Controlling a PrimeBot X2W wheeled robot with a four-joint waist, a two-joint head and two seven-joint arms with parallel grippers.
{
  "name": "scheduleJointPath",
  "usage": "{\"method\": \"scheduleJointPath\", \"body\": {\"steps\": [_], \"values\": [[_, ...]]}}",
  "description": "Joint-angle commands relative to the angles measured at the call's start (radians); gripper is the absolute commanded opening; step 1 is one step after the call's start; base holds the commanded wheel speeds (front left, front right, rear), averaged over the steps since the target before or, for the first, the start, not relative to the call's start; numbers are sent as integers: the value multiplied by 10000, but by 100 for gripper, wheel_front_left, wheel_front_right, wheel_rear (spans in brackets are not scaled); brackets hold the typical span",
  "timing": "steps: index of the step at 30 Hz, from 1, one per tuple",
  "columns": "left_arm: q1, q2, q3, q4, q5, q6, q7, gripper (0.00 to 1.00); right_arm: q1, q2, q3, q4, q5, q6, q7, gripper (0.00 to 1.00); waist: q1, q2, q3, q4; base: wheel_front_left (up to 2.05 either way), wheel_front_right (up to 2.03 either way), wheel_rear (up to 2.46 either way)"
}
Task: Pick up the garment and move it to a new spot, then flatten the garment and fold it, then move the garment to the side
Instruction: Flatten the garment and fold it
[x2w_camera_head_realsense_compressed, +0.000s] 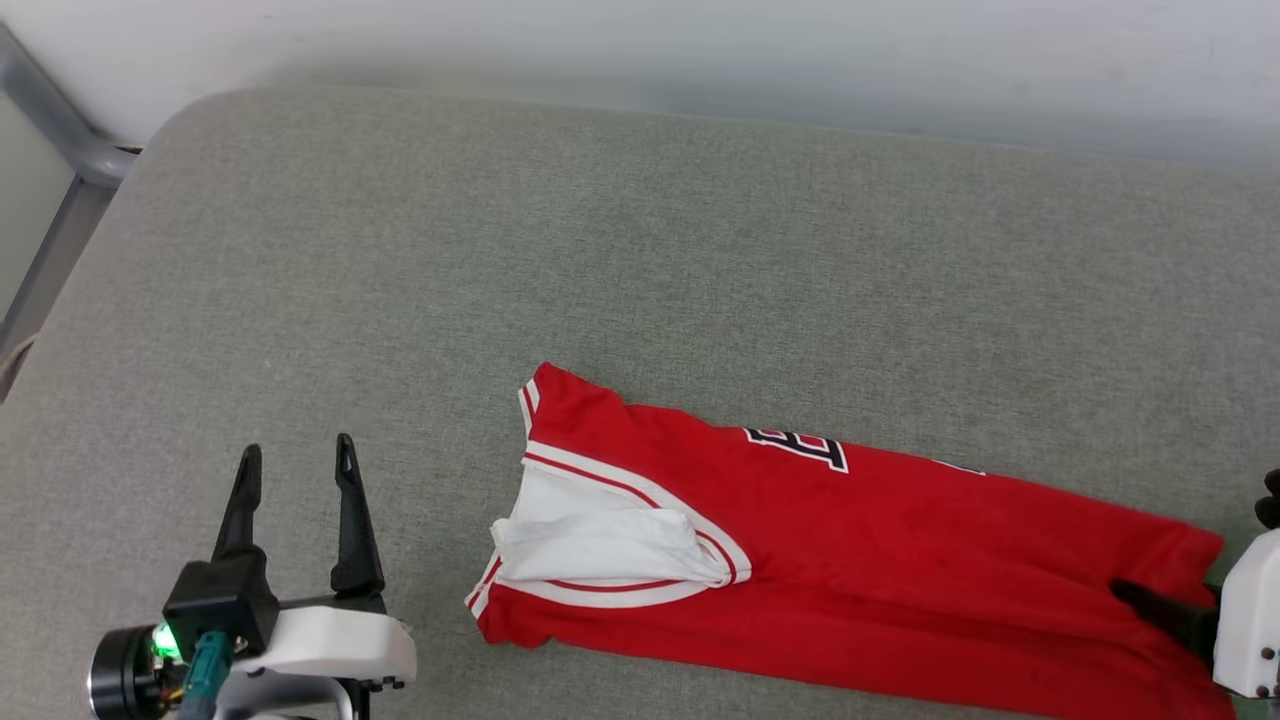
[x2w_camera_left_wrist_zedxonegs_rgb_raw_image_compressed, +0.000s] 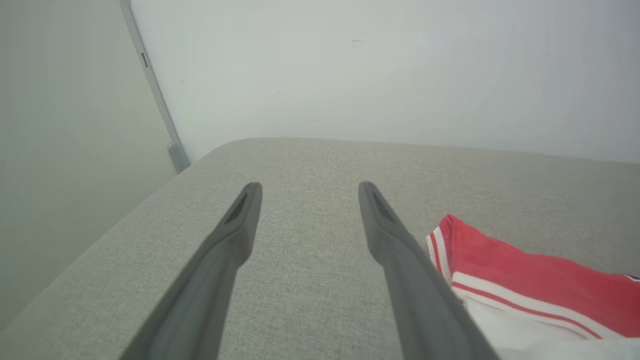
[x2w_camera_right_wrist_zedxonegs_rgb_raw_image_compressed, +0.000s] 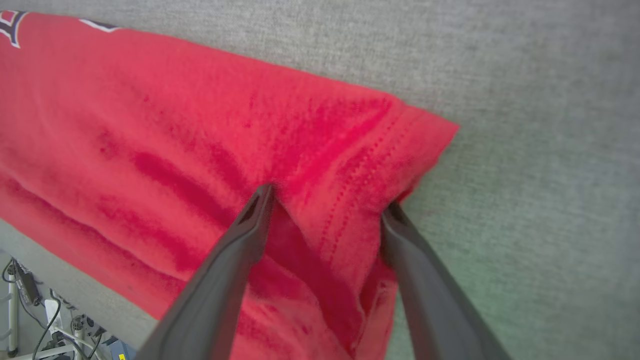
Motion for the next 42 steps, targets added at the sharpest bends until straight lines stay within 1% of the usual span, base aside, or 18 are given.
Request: {"method": "scheduleJointPath", "body": {"steps": [1,4,8,9,10,11,13,14,18,21,27,31,34,36,39,42], "values": [[191,-263,187,-3,196,-139,-21,100,351,614,542,136,149,35,95,100,0,-1,39,53,0,0,0],[452,-749,558,141,728,-476,-21,100,384,775,934,186,257,70,60,100,0,-1,57,110,0,0,0],[593,-1299,958,367,1345,-959,-21,100,326,725,1329,260,399,78,-25,100,0,-1,55,126,0,0,0],[620,-1405,1073,407,1491,-1081,-21,100,309,674,1405,262,428,78,-71,58,0,-1,51,114,0,0,0],[642,-1527,1167,435,1619,-1182,-21,100,279,617,1469,259,438,78,-136,3,0,-1,47,102,0,0,0],[671,-1645,1240,447,1768,-1284,-21,100,249,543,1521,258,484,78,-193,0,0,-1,39,91,0,0,0],[662,-1774,1392,480,2038,-1460,-21,100,162,346,1526,203,492,75,-440,0,0,-1,33,49,0,0,0],[662,-1774,1392,480,2038,-1460,-21,100,162,346,1526,203,492,75,-440,0,0,-1,33,49,0,0,0],[698,-2096,1732,534,2380,-1814,-22,100,-100,-141,1330,147,612,16,-903,0,0,-1,-34,-68,0,0,0],[733,-2196,1904,559,2642,-2067,-22,100,-209,-564,1067,246,693,7,-1159,0,0,-1,-130,-146,0,0,0],[857,-2399,2128,596,3020,-2416,-22,100,-84,-1134,527,716,852,9,-1487,0,0,-1,-347,-204,0,0,0],[960,-2512,2248,603,3144,-2577,-22,100,-45,-1590,261,1356,523,9,-1610,0,0,-1,-467,-253,0,0,0],[1070,-2560,2301,636,3253,-2671,-22,100,-137,-1623,36,1826,421,10,-1672,0,0,-1,-543,-286,0,0,0],[1119,-2575,2311,658,3338,-2732,-22,100,-158,-1613,-78,1881,415,10,-1688,0,0,-1,-598,-286,0,0,0],[1158,-2615,2287,671,3449,-2839,-22,100,-90,-1530,-109,1601,383,10,-1717,0,0,-1,-705,-327,0,0,0],[1261,-2642,2281,702,3525,-2875,-22,100,75,-1408,-94,1005,466,13,-1665,0,0,-1,-813,-372,0,0,0]]}}
